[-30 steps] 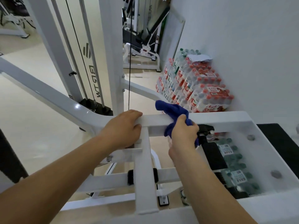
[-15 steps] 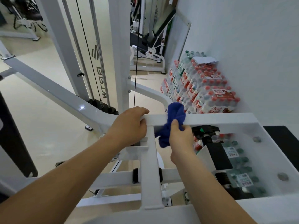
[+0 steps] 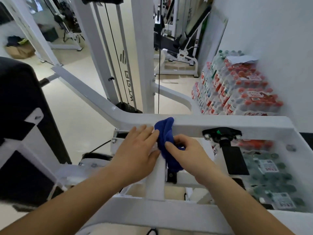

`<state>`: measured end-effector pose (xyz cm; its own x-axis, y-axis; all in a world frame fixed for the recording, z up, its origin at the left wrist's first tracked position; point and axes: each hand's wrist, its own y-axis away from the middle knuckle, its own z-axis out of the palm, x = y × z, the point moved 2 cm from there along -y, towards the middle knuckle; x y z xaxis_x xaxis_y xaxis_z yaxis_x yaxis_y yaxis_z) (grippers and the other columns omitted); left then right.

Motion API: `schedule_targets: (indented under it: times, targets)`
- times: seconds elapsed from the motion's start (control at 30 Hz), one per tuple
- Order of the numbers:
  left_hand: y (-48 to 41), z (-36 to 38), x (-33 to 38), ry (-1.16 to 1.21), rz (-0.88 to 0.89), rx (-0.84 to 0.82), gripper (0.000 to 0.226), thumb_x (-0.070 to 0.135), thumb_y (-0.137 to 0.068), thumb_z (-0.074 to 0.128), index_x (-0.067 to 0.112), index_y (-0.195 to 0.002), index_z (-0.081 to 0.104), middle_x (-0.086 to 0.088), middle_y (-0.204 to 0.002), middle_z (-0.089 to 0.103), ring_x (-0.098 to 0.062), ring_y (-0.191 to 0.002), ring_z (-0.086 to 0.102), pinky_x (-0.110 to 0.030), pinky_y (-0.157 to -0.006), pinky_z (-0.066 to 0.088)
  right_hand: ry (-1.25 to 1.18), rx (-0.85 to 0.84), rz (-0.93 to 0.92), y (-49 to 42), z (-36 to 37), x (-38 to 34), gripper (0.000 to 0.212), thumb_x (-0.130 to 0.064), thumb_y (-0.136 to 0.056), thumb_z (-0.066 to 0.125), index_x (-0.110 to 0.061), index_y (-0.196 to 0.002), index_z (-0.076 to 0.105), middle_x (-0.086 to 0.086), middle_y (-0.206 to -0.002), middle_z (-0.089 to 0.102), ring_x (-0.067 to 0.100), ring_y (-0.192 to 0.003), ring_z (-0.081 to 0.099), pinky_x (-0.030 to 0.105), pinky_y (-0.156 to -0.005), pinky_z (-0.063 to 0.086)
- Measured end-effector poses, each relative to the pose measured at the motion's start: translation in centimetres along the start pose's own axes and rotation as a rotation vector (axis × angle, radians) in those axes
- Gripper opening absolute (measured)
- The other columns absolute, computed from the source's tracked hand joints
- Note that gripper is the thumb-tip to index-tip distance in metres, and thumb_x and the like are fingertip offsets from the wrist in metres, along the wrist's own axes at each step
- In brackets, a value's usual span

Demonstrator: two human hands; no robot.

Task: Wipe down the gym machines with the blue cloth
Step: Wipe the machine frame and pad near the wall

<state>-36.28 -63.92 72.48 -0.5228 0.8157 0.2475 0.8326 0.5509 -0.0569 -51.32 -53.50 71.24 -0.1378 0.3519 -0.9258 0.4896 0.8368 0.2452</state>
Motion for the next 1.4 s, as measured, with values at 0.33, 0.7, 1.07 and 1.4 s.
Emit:
schedule_targets:
  times: [0.33, 0.7, 1.07, 1.4]
  targets:
    - [3.1, 1.1, 1.8, 0.087, -0.153, 0.103, 0.08, 0.054, -0.094, 0.053, 0.026, -0.162, 0.021, 0.013, -0.169, 0.016, -0.003, -0.155, 0.009, -0.036, -0.129, 0.013, 0.062, -0.142, -0.141, 1.7, 0.0, 1.5, 0.018, -0.021, -0.103, 0.054, -0.032, -0.114, 0.062, -0.012, -0.098, 0.069, 0.001, -0.087, 0.063, 0.02, -0.077, 0.05]
    - [3.6, 1.4, 2.0, 0.131, -0.203, 0.199, 0.074, 0.044, -0.09, 0.068, 0.034, -0.156, 0.038, 0.014, -0.165, 0.029, -0.008, -0.152, 0.024, -0.033, -0.123, 0.026, 0.185, -0.111, -0.242, 1.6, 0.5, 1.0, 0.042, -0.019, -0.107, 0.047, -0.031, -0.146, 0.053, -0.004, -0.123, 0.058, 0.016, -0.114, 0.057, 0.025, -0.098, 0.044]
    - [3.9, 1.8, 0.1, 0.043, -0.068, 0.116, 0.075, 0.054, -0.093, 0.053, 0.034, -0.161, 0.026, 0.017, -0.169, 0.013, -0.002, -0.156, 0.008, -0.034, -0.128, 0.014, 0.226, 0.007, 0.029, -4.1, 0.5, 0.7, 0.031, -0.015, -0.103, 0.047, -0.011, -0.073, 0.05, 0.014, -0.084, 0.06, 0.035, -0.086, 0.059, 0.039, -0.074, 0.047]
    - [3.7, 0.8, -1.0, 0.034, -0.03, 0.039, 0.072, 0.047, -0.093, 0.048, 0.038, -0.16, 0.023, 0.019, -0.167, 0.013, 0.003, -0.153, 0.005, -0.024, -0.121, 0.012, 0.342, -0.156, 0.102, 1.4, 0.9, 1.7, 0.03, -0.022, -0.101, 0.047, -0.012, -0.074, 0.053, 0.006, -0.069, 0.058, 0.025, -0.067, 0.055, 0.037, -0.065, 0.046]
